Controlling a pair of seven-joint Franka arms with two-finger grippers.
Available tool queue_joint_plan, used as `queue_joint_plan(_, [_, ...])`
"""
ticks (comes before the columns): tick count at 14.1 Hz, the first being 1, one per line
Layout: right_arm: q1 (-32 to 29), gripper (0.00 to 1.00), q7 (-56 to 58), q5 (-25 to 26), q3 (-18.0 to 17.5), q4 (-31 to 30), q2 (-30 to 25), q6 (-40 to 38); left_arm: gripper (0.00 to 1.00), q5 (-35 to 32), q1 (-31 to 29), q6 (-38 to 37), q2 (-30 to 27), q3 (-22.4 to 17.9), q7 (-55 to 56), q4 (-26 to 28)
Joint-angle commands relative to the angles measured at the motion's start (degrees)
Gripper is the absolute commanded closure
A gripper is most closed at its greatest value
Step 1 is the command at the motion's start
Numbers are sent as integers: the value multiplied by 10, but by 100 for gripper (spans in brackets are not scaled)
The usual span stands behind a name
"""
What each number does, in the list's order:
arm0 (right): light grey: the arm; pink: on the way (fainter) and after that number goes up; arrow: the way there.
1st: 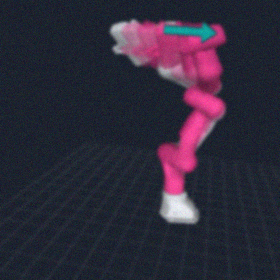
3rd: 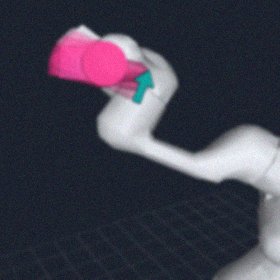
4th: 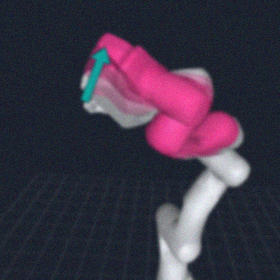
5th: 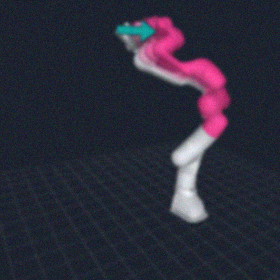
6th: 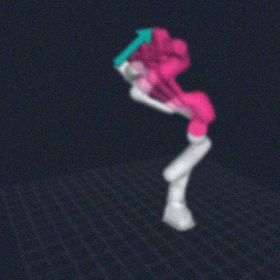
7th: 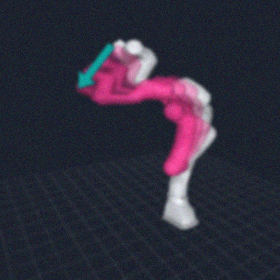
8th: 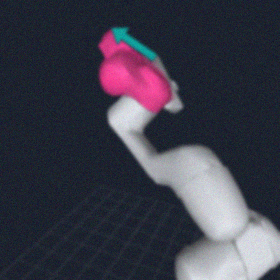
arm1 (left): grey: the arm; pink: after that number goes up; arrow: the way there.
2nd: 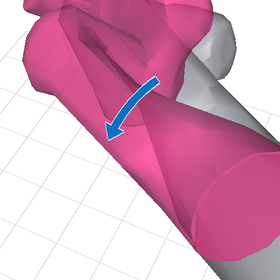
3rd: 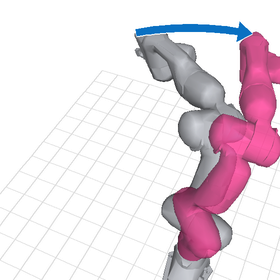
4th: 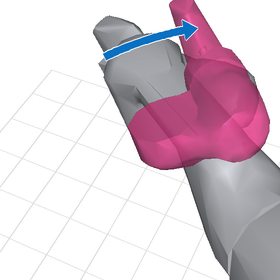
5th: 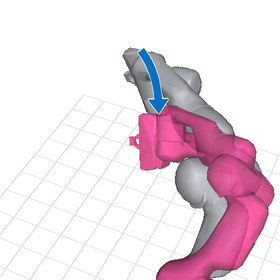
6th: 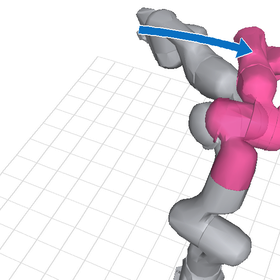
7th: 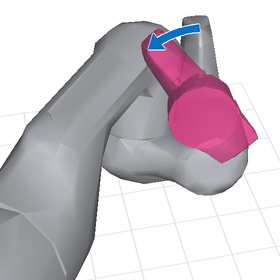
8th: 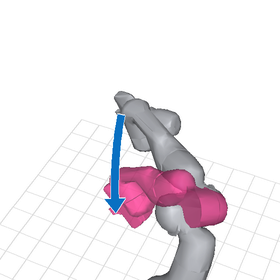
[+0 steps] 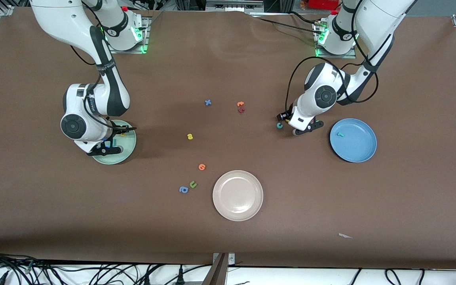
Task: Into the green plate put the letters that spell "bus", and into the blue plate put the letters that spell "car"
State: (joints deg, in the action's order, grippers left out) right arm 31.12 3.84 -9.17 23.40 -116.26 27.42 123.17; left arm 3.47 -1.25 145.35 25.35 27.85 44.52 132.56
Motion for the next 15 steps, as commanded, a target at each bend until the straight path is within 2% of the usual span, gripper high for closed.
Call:
queue_joint_plan(1, [9,0,-3,-9,-7,48,-11,-55,30,-10,-1,7,0,-1,9,2])
queue_joint_plan(2, [19,0,-26,-9,-7,72,-8,-77,33,-10,-1,7,0,-1,9,2])
queue_joint_plan(3, [38,0,-57,-9,-7,87,-8,-86,41,-10,-1,6,0,-1,9,2])
queue_joint_plan(5, [73,0,-87,-12,-7,96,-7,-69,51,-10,-1,5,0,-1,9,2])
queue_joint_plan(6, [79,0,-88,-30,-9,98,-7,-57,55,-10,-1,4,0,-1,9,2])
queue_joint_plan(8, [103,1,-88,-98,-20,96,-3,-24,63,-11,-1,4,0,-1,9,2])
queue_joint_plan(9, [118,5,-95,-115,-21,95,5,-7,68,-10,-1,4,0,-1,9,2])
queue_joint_plan(10, [139,16,-111,-116,-23,95,9,11,72,-10,-1,3,0,-2,8,2])
queue_joint_plan(11, [168,36,-137,-115,-23,95,18,33,76,-11,-1,4,0,-2,8,2])
queue_joint_plan(12, [194,41,-165,-115,-23,95,30,61,82,-11,-1,3,0,-2,8,2])
queue_joint_plan(15, [224,41,-187,-115,-23,95,56,106,87,-11,-2,3,0,-2,8,2])
